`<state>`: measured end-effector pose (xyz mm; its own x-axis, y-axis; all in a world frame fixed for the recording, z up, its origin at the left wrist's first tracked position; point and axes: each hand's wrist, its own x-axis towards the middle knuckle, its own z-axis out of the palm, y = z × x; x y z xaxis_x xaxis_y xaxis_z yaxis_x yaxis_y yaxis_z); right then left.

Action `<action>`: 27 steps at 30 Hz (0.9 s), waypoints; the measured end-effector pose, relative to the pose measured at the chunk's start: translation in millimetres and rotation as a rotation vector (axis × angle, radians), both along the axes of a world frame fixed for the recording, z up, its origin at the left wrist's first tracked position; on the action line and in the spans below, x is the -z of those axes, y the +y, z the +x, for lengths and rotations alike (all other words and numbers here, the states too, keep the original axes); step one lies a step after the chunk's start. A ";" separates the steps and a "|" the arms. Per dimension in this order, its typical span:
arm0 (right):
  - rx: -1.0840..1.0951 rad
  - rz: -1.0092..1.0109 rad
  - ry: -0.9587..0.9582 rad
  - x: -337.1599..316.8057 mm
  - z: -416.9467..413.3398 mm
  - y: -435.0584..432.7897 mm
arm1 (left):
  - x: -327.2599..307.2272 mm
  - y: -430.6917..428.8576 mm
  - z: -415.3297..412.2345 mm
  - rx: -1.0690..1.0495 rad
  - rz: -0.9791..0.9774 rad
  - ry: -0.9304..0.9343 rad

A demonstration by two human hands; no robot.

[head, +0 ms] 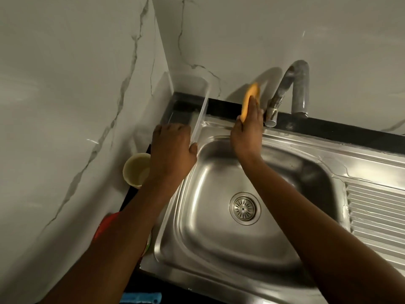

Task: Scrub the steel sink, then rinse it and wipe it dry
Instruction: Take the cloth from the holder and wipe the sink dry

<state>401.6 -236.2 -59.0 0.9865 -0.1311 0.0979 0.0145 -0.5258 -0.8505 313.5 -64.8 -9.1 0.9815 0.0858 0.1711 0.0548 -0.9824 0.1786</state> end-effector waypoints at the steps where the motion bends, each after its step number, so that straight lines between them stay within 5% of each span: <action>1: 0.004 -0.169 -0.026 4.8 6.7 2.5 | 0.4 1.3 1.5 0.002 -0.010 0.001; 4: -0.157 -0.560 0.012 27.6 21.4 9.0 | 2.0 1.8 2.7 -0.022 -0.019 0.006; 7: -0.339 -0.730 0.085 59.7 25.6 19.6 | 0.0 -0.1 2.1 -0.014 0.009 -0.010; 13: -0.595 -0.819 -0.029 71.4 1.5 40.2 | -13.8 3.8 2.1 0.009 -0.029 -0.071; 21: -0.814 -0.678 -0.039 68.0 -41.9 37.4 | -12.8 2.7 8.2 0.013 0.010 -0.031; 27: -0.783 -1.041 -0.249 71.9 -22.9 19.7 | -8.9 3.3 8.5 0.055 0.009 -0.047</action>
